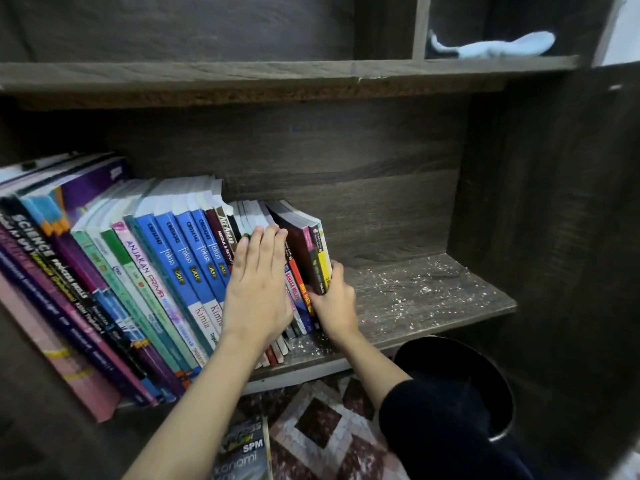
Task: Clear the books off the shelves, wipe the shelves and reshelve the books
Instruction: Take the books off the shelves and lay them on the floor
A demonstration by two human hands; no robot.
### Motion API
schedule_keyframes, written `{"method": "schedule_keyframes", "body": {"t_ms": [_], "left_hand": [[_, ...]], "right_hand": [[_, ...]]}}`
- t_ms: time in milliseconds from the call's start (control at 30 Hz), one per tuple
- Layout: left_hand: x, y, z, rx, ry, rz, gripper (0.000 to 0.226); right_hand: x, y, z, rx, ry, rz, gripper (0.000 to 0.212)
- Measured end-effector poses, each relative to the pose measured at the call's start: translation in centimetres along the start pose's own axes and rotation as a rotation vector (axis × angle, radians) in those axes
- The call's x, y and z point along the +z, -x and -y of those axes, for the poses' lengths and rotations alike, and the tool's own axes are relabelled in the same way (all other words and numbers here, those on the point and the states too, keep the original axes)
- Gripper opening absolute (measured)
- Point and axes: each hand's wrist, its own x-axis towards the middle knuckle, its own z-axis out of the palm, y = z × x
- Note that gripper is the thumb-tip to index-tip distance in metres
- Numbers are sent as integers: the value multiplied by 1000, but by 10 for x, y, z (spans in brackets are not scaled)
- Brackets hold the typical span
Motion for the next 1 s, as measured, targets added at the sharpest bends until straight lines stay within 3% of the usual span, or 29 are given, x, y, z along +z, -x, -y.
{"method": "schedule_keyframes", "body": {"t_ms": [200, 600, 700, 800, 933, 1000], "left_hand": [[4, -1, -1, -17, 36, -27, 69], [-18, -14, 5, -6, 186, -4, 61], [-32, -22, 0, -74, 312, 24, 78], [-51, -21, -18, -263, 583, 63, 92], [-95, -27, -49, -746, 1331, 127, 74], [-112, -33, -57, -876, 1534, 95, 75]], "right_hand": [[-3, -4, -4, -115, 175, 30, 38], [-36, -3, 23, -250, 409, -38, 34], [-55, 1, 32, -308, 529, -57, 39], [-74, 15, 51, -385, 595, -159, 47], [-93, 31, 66, -457, 659, -256, 68], [-103, 40, 72, -486, 688, -287, 79]]}}
